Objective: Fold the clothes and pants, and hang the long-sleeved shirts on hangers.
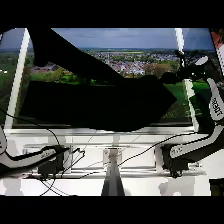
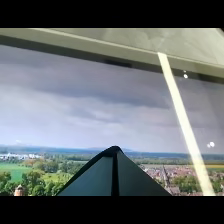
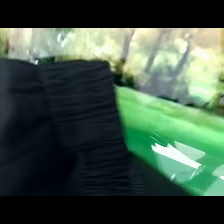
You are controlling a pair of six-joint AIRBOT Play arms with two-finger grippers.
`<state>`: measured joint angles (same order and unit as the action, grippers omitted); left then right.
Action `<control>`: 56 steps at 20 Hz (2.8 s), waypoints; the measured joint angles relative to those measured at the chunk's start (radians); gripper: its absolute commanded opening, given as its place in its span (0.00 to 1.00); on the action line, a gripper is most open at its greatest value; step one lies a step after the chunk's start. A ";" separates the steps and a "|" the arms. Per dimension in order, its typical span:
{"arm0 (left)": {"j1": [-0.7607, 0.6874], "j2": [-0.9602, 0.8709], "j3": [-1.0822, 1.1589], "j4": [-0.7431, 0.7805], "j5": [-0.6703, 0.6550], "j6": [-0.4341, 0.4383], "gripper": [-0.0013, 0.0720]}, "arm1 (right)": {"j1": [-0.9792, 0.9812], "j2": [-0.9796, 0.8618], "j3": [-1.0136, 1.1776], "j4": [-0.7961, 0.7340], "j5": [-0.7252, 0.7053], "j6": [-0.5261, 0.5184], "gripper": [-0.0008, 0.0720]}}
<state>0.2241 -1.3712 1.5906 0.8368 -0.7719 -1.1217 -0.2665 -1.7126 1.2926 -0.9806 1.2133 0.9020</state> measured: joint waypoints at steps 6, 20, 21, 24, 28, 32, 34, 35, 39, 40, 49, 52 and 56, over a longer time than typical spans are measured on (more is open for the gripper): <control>0.000 -0.004 0.000 0.000 -0.017 0.000 0.03 | 0.001 0.014 0.006 0.035 0.105 -0.093 0.03; 0.000 -0.004 0.000 0.000 -0.028 0.000 0.03 | -0.051 0.055 0.027 0.034 0.130 -0.228 0.70; 0.000 -0.004 0.000 0.000 -0.030 0.000 0.03 | -0.049 0.045 0.026 0.031 0.111 -0.210 0.70; 0.000 -0.004 0.000 0.000 -0.034 0.000 0.03 | -0.046 0.013 0.025 0.025 0.071 -0.155 0.70; 0.000 -0.005 0.000 0.000 -0.037 0.000 0.03 | -0.045 -0.012 0.025 0.021 0.058 -0.105 0.70; 0.000 -0.005 0.000 0.000 -0.037 0.000 0.03 | -0.045 -0.032 0.024 0.021 0.057 -0.077 0.70; 0.000 -0.005 0.000 0.000 -0.038 0.000 0.03 | -0.045 -0.048 0.025 0.021 0.072 -0.063 0.70; 0.000 -0.005 0.000 0.000 -0.038 0.000 0.03 | -0.045 -0.057 0.025 0.024 0.085 -0.056 0.70; 0.000 -0.005 0.000 0.000 -0.041 0.000 0.03 | -0.029 -0.090 0.025 0.064 0.186 -0.045 0.70; 0.000 -0.005 0.000 0.000 -0.044 0.000 0.03 | -0.021 -0.096 0.025 0.073 0.216 -0.045 0.64; 0.003 0.000 0.000 0.000 -0.056 0.000 0.03 | 0.016 -0.087 0.073 0.140 0.343 -0.145 0.03; 0.027 0.028 0.000 0.000 -0.036 0.000 0.03 | -0.019 -0.027 0.090 0.101 0.369 -0.150 0.03; 0.087 0.103 0.000 0.000 0.029 0.000 0.03 | -0.129 0.080 0.090 0.048 0.382 -0.120 0.03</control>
<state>0.3115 -1.2682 1.5906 0.8364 -0.7433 -1.1221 -0.3958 -1.6329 1.3823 -0.9329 1.5951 0.7818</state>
